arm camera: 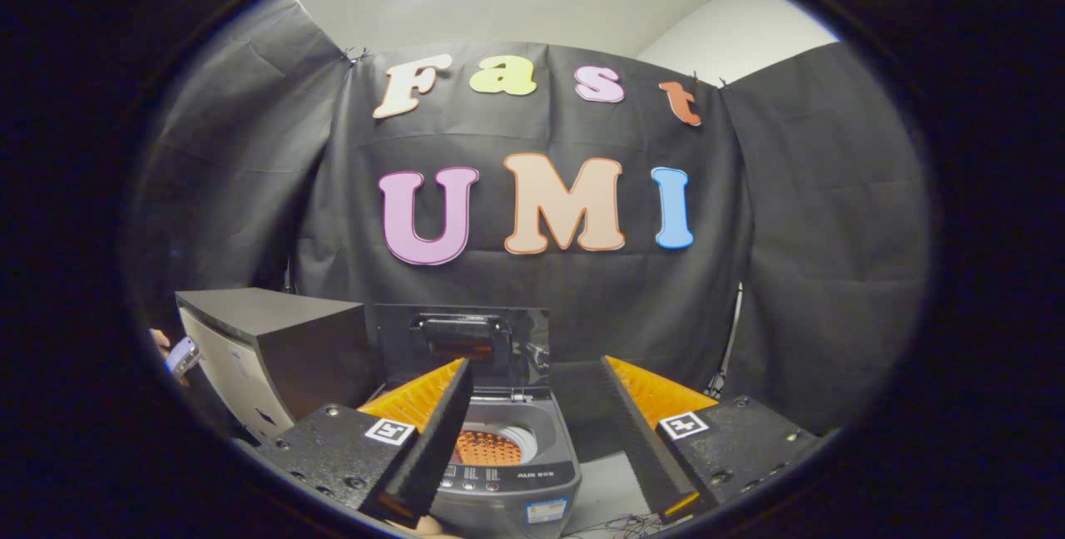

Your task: Put the clothes into the washing machine and then close the washing machine lid.

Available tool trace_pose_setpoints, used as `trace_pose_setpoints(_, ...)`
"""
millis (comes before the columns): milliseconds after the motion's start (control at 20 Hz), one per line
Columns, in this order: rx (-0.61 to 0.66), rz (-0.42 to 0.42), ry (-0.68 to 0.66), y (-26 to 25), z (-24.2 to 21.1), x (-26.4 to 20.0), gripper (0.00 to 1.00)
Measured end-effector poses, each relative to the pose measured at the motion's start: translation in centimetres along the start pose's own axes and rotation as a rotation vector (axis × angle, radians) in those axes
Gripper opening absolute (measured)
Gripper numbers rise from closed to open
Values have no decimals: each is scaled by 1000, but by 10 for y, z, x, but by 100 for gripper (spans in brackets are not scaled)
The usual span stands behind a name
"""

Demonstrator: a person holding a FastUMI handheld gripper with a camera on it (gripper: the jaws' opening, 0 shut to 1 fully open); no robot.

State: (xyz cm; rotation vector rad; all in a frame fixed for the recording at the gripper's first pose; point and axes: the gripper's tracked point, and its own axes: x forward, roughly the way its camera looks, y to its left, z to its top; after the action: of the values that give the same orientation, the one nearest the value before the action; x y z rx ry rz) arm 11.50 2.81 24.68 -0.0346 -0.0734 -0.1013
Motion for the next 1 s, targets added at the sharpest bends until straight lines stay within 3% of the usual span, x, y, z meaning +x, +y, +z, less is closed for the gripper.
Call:
trace_pose_setpoints(600,11,165,-17,90,44,170,94)
trace_pose_setpoints(1000,-6,210,35,141,24,284,95)
